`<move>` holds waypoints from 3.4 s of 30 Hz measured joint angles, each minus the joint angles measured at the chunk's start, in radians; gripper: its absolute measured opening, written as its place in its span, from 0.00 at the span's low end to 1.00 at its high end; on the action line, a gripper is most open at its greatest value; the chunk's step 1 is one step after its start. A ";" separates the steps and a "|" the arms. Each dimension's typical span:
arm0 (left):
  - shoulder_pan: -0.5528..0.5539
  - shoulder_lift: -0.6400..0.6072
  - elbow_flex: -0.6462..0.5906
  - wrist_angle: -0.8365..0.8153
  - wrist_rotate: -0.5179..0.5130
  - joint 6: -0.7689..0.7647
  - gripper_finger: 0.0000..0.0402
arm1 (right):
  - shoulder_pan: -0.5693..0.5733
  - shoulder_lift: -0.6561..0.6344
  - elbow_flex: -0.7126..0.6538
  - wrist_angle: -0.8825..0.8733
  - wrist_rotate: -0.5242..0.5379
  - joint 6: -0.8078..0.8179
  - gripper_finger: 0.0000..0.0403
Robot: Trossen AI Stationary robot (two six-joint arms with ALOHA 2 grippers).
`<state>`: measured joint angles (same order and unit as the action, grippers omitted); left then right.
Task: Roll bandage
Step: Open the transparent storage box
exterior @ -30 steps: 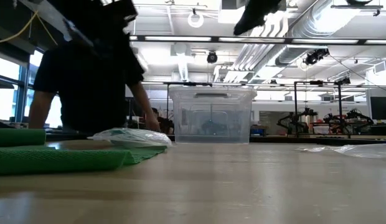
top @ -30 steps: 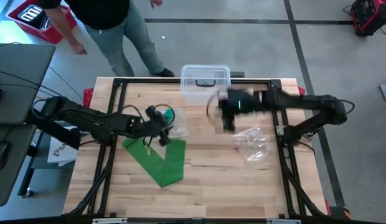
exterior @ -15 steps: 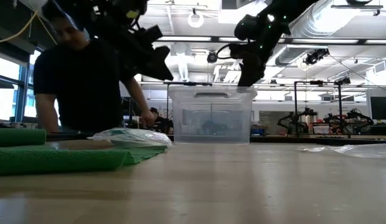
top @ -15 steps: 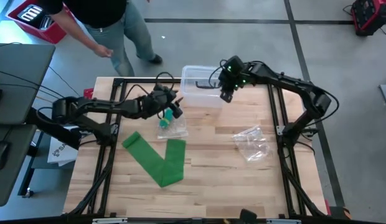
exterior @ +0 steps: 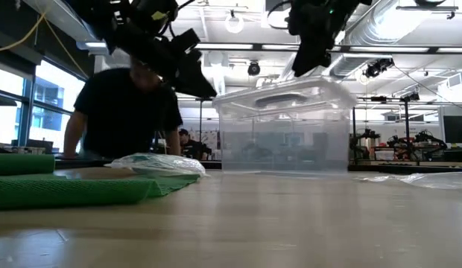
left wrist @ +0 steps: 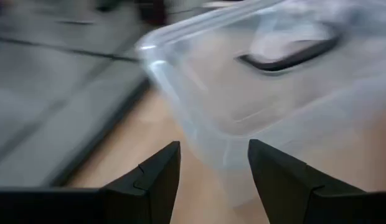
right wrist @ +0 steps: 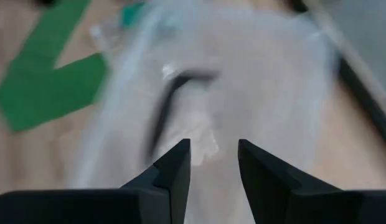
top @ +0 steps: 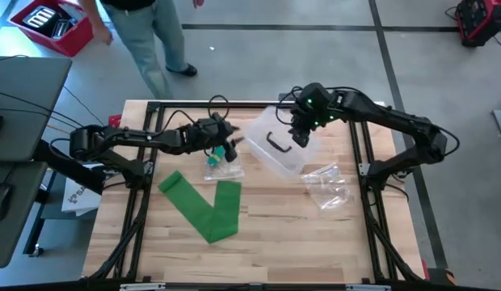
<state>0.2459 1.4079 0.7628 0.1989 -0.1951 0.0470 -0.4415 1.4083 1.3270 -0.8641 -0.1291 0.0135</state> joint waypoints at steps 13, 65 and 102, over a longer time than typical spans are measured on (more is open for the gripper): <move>-0.020 0.160 0.003 0.263 -0.023 -0.019 0.46 | 0.022 0.123 0.001 -0.111 0.032 -0.050 0.31; -0.147 0.155 0.011 0.260 0.135 -0.229 0.46 | 0.265 0.246 0.005 0.057 -0.147 0.641 0.60; -0.148 0.092 0.012 0.266 0.170 -0.246 0.46 | 0.245 0.162 0.055 0.079 -0.140 0.068 0.55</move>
<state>0.0978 1.5002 0.7750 0.4649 -0.0246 -0.1989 -0.1962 1.5704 1.3821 -0.7856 -0.2695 0.0812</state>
